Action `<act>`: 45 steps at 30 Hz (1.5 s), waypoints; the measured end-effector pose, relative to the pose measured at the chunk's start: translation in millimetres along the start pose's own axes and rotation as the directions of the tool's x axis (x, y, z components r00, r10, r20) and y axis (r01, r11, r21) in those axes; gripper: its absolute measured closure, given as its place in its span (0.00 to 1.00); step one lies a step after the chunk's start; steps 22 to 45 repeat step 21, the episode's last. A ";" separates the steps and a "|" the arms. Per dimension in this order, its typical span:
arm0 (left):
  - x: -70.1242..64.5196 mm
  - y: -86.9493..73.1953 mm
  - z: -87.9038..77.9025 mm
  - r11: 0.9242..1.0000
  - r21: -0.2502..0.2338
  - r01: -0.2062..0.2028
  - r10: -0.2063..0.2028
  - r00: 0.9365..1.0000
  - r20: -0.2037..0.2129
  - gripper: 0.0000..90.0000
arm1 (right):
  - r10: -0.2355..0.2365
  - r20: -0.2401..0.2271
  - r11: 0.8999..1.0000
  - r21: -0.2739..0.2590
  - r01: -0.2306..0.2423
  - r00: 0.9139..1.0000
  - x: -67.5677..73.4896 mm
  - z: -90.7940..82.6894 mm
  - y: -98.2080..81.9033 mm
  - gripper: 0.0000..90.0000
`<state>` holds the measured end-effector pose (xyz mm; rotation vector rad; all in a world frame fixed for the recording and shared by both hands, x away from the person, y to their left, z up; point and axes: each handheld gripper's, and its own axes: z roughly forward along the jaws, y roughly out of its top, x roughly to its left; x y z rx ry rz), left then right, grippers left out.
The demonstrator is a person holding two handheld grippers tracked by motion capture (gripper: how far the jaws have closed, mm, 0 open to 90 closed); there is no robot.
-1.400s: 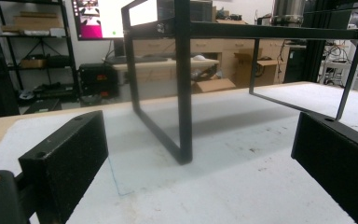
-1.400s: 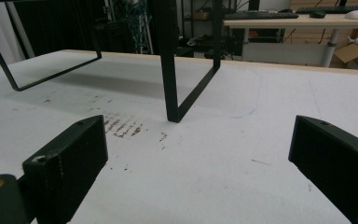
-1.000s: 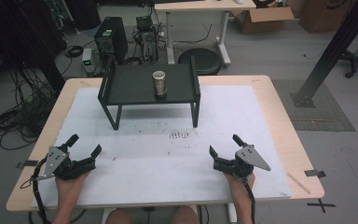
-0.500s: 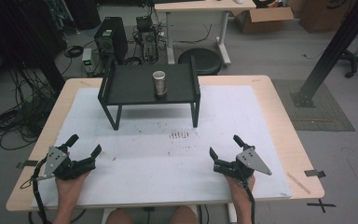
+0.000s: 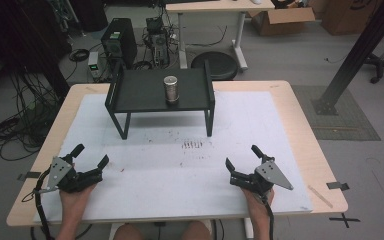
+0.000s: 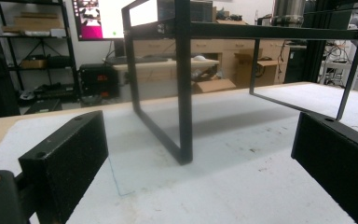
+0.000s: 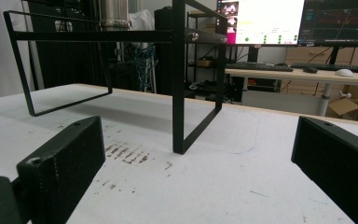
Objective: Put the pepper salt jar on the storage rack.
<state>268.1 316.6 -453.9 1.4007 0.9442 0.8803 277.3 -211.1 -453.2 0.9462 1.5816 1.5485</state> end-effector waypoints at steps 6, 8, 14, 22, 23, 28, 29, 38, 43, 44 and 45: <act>-0.1 -0.1 -0.2 1.000 -0.003 0.000 0.000 1.000 -0.001 0.04 | 0.000 -0.003 1.000 0.001 0.000 1.000 -0.1 0.1 0.0 0.01; -0.1 -0.1 -0.3 1.000 -0.003 0.000 0.000 1.000 0.000 0.04 | -0.001 -0.004 1.000 0.000 0.001 1.000 -0.1 0.0 0.0 0.01; -0.2 -0.1 -0.6 1.000 -0.004 -0.001 0.001 1.000 0.000 0.04 | 0.003 -0.005 1.000 -0.005 -0.003 1.000 -0.2 -0.6 -0.2 0.00; -0.4 -0.3 -1.1 1.000 -0.010 -0.003 0.003 1.000 -0.003 0.04 | 0.004 -0.011 1.000 -0.008 -0.004 1.000 -0.4 -0.9 -0.3 0.00; -0.4 -0.3 -1.1 1.000 -0.010 -0.003 0.003 1.000 -0.003 0.04 | 0.004 -0.011 1.000 -0.008 -0.004 1.000 -0.4 -0.9 -0.3 0.00; -0.4 -0.3 -1.1 1.000 -0.010 -0.003 0.003 1.000 -0.003 0.04 | 0.004 -0.011 1.000 -0.008 -0.004 1.000 -0.4 -0.9 -0.3 0.00; -0.4 -0.3 -1.1 1.000 -0.010 -0.003 0.003 1.000 -0.003 0.04 | 0.004 -0.011 1.000 -0.008 -0.004 1.000 -0.4 -0.9 -0.3 0.00; -0.4 -0.3 -1.1 1.000 -0.010 -0.003 0.003 1.000 -0.003 0.04 | 0.004 -0.011 1.000 -0.008 -0.004 1.000 -0.4 -0.9 -0.3 0.00; -0.4 -0.3 -1.1 1.000 -0.010 -0.003 0.003 1.000 -0.003 0.04 | 0.004 -0.011 1.000 -0.008 -0.004 1.000 -0.4 -0.9 -0.3 0.00; -0.4 -0.3 -1.1 1.000 -0.010 -0.003 0.003 1.000 -0.003 0.04 | 0.004 -0.011 1.000 -0.008 -0.004 1.000 -0.4 -0.9 -0.3 0.00; -0.4 -0.3 -1.1 1.000 -0.010 -0.003 0.003 1.000 -0.003 0.04 | 0.004 -0.011 1.000 -0.008 -0.004 1.000 -0.4 -0.9 -0.3 0.00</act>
